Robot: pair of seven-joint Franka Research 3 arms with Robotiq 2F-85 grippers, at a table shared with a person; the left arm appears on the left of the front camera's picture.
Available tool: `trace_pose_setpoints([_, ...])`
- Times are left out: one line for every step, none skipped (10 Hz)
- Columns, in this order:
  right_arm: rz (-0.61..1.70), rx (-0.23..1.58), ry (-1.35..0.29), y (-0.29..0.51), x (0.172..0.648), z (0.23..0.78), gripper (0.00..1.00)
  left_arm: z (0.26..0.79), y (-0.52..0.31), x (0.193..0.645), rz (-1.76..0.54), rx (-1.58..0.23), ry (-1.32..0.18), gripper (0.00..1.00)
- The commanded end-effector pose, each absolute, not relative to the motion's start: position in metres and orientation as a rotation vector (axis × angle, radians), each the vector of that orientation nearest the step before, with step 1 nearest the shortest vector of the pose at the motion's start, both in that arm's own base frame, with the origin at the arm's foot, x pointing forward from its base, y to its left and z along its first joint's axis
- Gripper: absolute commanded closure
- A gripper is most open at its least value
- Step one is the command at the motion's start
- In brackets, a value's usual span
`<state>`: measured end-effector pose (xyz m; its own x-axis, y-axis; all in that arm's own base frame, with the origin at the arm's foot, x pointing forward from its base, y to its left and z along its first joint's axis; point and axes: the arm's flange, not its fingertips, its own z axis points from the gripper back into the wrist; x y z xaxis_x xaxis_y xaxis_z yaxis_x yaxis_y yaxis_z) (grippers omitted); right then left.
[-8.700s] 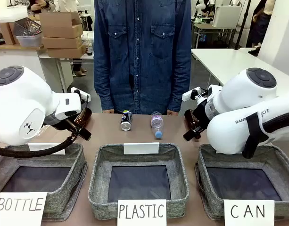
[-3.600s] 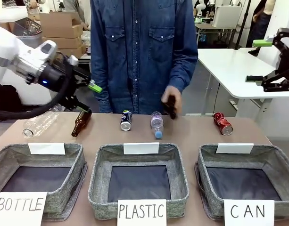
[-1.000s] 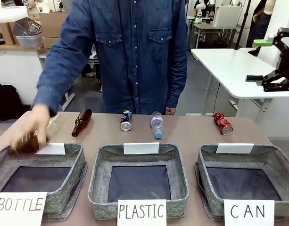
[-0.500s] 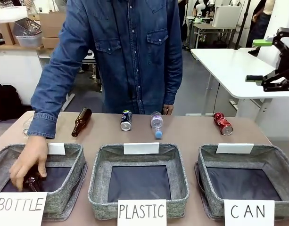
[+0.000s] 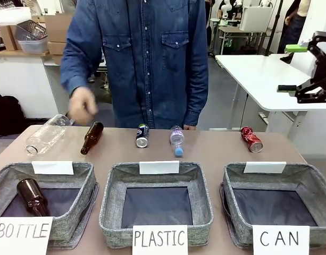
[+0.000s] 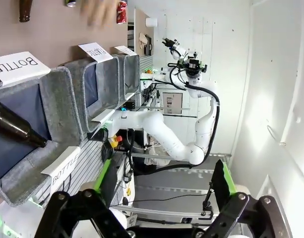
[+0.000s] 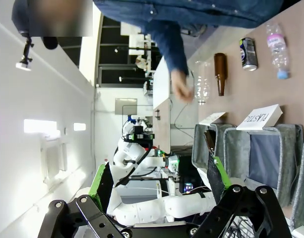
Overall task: Sort the can waste into the basket.
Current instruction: Pick up the can waste from the table and place it in the right Fabric basket.
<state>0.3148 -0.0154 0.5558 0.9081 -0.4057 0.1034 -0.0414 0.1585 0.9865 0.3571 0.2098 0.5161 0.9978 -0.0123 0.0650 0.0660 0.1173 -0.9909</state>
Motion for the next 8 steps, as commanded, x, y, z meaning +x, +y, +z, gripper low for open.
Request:
trace_pose_setpoints([-0.245, 1.414, -0.411, -0.013, 0.320, 0.557, 0.00, 0.518, 0.200, 0.360, -0.044, -1.410, -0.026, 0.00])
trace_pose_setpoints([-0.245, 1.414, -0.411, -0.013, 0.320, 0.557, 0.00, 0.521, 0.179, 0.369, -0.042, -1.377, -0.016, 0.00])
trace_pose_setpoints([-0.245, 1.414, -0.411, -0.013, 0.320, 0.557, 0.00, 0.525, 0.142, 0.382, -0.039, -1.283, 0.004, 0.00])
trace_pose_setpoints([-0.245, 1.414, -0.411, -0.013, 0.320, 0.557, 0.00, 0.532, 0.087, 0.399, -0.095, -1.159, 0.031, 0.00])
trace_pose_setpoints([-0.245, 1.414, -0.411, -0.013, 0.320, 0.557, 0.00, 0.535, 0.037, 0.419, -0.074, -0.999, 0.004, 0.00])
trace_pose_setpoints([-0.245, 1.414, -0.411, -0.013, 0.320, 0.557, 0.00, 0.534, -0.012, 0.438, -0.091, -0.885, 0.003, 0.00])
trace_pose_setpoints([-0.245, 1.414, -0.411, -0.013, 0.320, 0.557, 0.00, 0.528, -0.061, 0.453, -0.098, -0.770, -0.008, 0.00])
trace_pose_setpoints([-0.245, 1.414, -0.411, -0.013, 0.320, 0.557, 0.00, 0.517, -0.114, 0.463, -0.106, -0.660, -0.028, 0.00])
